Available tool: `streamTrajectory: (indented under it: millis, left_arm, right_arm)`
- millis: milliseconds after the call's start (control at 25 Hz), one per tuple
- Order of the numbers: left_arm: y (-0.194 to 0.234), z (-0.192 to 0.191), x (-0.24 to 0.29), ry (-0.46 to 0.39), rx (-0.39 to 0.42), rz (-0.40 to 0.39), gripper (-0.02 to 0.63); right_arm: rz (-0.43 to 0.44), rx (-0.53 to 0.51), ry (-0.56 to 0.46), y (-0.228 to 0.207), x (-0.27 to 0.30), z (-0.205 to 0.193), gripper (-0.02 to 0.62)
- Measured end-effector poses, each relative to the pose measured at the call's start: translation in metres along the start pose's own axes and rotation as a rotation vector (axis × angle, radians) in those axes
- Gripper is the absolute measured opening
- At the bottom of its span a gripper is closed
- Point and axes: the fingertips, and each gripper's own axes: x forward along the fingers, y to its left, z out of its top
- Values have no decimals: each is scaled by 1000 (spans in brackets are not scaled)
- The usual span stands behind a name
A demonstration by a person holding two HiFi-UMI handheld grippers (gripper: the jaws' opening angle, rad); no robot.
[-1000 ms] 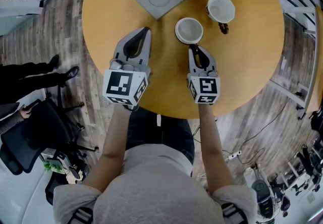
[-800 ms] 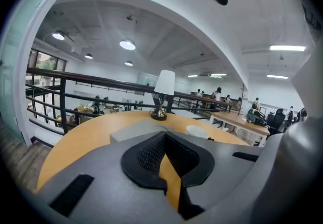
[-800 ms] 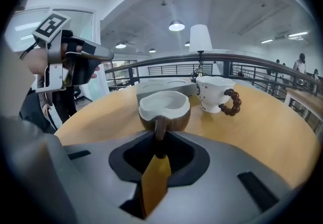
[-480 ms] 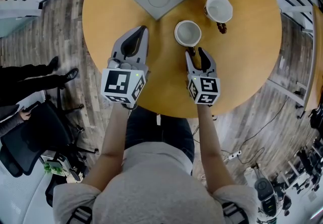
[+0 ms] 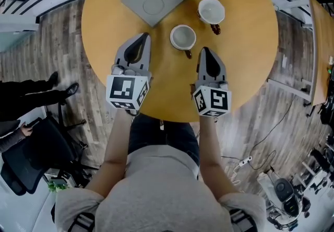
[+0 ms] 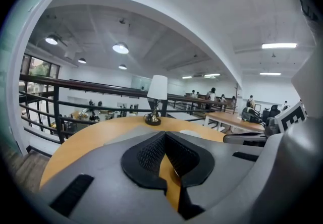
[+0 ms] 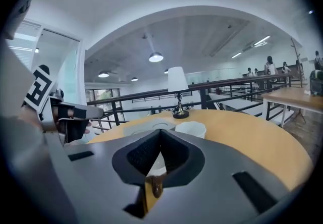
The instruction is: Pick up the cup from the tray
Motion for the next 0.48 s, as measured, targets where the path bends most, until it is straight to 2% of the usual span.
streamTrajectory:
  millis: [240,480]
  left_arm:
    - [-21,9,0,-17,7,-44,6]
    - [-37,19,1,-36,5,-83,7]
  right_arm:
    - [-59,36,-54,-6,-13,21,8]
    - [-94,3,-91,-8,-20,38,8]
